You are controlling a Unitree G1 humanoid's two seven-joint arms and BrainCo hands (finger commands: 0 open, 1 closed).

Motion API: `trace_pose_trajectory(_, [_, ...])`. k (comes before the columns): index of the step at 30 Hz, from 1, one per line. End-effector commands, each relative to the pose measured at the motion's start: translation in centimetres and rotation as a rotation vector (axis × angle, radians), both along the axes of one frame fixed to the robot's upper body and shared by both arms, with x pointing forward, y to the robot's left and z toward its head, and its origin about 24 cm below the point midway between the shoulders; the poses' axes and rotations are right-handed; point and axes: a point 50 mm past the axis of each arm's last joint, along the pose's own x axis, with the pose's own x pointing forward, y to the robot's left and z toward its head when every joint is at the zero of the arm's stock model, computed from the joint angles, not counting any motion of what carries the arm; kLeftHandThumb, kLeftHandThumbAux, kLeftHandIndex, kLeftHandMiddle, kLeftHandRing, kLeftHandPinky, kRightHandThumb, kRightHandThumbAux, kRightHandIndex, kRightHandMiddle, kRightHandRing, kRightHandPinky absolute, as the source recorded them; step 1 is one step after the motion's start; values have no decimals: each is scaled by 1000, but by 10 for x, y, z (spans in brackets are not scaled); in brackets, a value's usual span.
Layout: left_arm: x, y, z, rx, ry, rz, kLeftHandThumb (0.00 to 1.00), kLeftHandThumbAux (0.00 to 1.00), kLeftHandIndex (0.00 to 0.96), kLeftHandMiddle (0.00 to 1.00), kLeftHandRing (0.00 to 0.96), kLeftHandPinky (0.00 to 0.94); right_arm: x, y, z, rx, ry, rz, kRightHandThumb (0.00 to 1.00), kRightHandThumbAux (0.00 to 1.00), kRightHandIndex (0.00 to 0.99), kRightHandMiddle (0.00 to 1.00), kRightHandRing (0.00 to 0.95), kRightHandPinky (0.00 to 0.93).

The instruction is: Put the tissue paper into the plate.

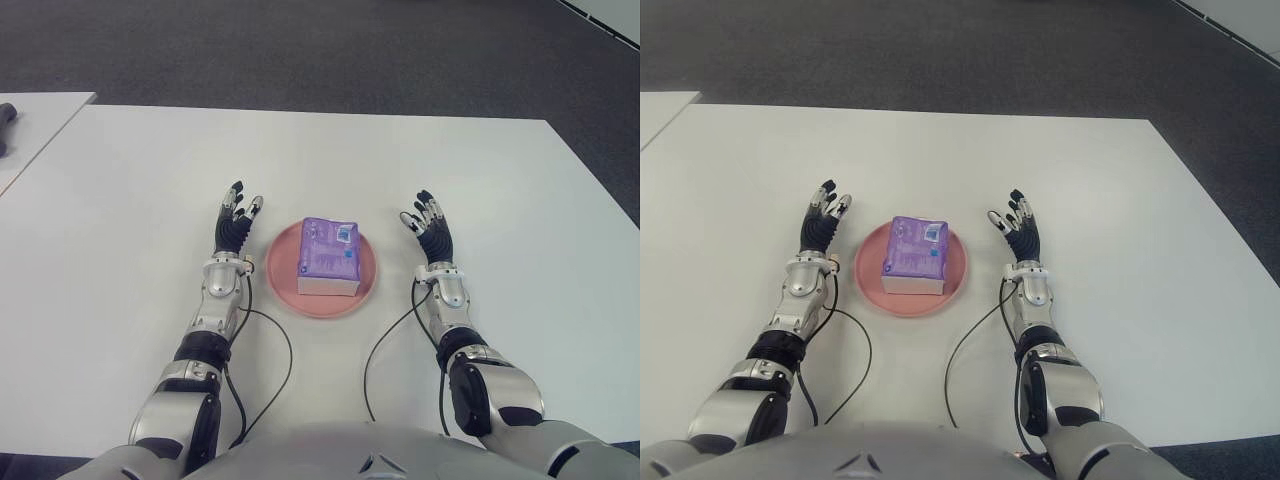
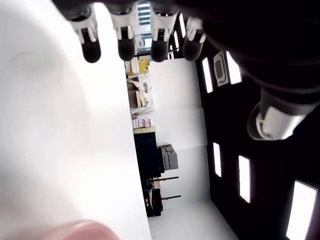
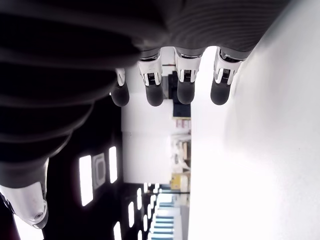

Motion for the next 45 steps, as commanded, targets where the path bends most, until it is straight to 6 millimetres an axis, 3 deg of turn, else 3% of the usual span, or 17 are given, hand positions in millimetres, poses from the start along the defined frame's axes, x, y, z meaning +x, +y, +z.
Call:
trace_pose_trajectory(1, [-12, -2, -9, -12, 27, 31, 1, 461, 0, 0, 0, 0, -21, 2, -29, 27, 138, -5, 48, 587, 0, 0, 0, 0])
trace_pose_trajectory(17, [-33, -16, -4, 28, 12, 38, 0, 492, 0, 0, 0, 0, -21, 0, -28, 27, 137, -6, 48, 587, 0, 0, 0, 0])
trace_pose_trajectory(45, [-46, -17, -11, 154, 24, -23, 0, 446, 0, 0, 0, 0, -21, -3, -28, 27, 137, -7, 48, 587, 0, 0, 0, 0])
